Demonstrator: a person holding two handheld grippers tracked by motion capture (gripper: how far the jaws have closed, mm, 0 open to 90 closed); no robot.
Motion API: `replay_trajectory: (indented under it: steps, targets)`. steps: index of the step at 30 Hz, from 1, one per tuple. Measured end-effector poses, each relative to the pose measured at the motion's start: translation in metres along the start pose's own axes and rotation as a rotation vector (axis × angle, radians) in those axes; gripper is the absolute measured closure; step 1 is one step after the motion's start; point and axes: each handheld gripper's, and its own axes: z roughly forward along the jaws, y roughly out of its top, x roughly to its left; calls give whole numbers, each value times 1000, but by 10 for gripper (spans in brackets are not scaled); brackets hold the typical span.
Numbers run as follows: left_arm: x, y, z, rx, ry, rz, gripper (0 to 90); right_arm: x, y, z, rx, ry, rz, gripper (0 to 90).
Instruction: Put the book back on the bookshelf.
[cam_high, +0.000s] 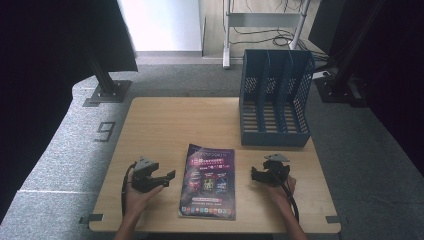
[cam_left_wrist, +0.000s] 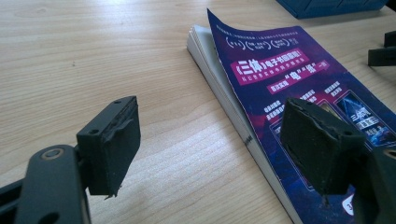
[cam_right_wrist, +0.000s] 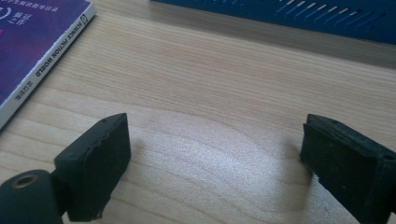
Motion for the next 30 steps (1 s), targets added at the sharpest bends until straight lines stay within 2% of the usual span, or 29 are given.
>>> replay_trajectory:
  steps: [7,9,13,14,20,30]
  targets:
    - [0,0,1,2,-2,2,206,2,1,-2,0,4,-1,142]
    - [0,0,0,-2,-6,-2,207,3,2,-5,-11,30,10,157]
    - [1,0,0,-1,-12,-9,211,6,4,-10,-40,35,3,160]
    - [1,0,0,2,-11,-7,211,7,5,-13,-59,45,3,160]
    - [1,-1,2,2,-14,-1,212,15,11,-21,-97,83,0,152]
    - [2,1,-2,-10,-25,-8,213,29,19,-29,-130,137,-8,160]
